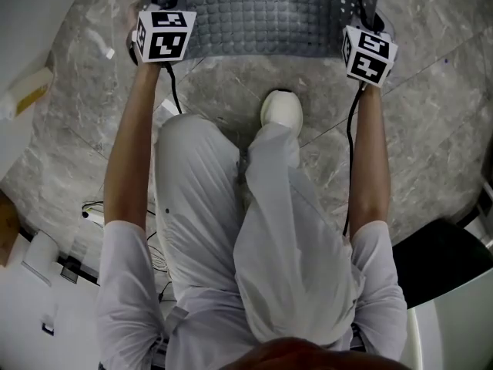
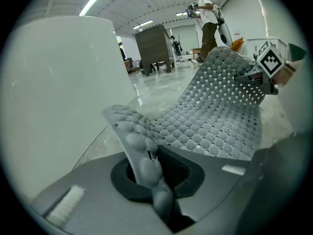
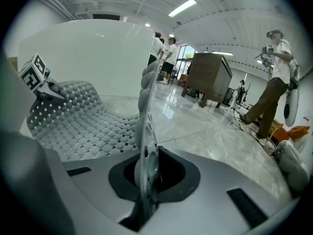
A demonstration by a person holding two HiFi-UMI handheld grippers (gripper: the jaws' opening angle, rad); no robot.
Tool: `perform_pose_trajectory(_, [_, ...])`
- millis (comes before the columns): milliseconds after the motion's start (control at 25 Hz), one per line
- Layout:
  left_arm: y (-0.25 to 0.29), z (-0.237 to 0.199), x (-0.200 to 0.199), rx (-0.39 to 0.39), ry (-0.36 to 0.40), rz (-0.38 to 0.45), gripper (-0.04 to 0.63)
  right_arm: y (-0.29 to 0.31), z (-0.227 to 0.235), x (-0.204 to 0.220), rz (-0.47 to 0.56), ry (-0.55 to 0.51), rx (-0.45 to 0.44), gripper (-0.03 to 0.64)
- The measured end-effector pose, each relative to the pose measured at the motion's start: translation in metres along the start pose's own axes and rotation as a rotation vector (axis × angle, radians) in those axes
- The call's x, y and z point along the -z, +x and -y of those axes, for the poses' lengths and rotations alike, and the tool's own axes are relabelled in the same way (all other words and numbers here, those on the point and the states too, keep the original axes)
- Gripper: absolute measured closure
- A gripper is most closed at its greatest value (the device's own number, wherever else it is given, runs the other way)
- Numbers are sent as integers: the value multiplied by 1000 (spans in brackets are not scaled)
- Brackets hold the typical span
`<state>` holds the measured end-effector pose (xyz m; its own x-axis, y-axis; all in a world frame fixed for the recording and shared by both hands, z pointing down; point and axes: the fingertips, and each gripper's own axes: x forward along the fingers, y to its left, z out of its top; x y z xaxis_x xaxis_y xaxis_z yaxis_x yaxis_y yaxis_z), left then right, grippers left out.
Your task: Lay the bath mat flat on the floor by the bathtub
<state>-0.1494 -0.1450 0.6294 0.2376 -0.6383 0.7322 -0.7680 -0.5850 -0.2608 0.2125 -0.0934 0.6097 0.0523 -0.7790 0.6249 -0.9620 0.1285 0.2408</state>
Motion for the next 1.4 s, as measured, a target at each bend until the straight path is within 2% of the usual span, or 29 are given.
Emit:
perform_pose_trajectory(320, [21, -18, 27, -22, -2, -88, 566, 32, 12, 18, -90, -67, 22, 600])
perform_pose_trajectory(640, [39, -31, 51, -14, -71, -153, 552, 60, 31, 35, -151, -95, 26, 598])
perform_pose_trajectory(920, [52, -35, 65, -1, -90, -193, 535, 83, 52, 55, -229, -123, 32, 595])
perform_pose_trajectory(1120, [56, -37, 69, 6, -102, -200, 523, 94, 56, 61, -218, -111, 1, 589])
perform_pose_trajectory(1240, [58, -39, 73, 27, -161, -211, 519, 98, 60, 64, -222, -142, -13, 572])
perform_pose_trajectory(1400, [58, -45, 76, 25, -202, -209, 491, 98, 70, 60, -175, -80, -10, 510])
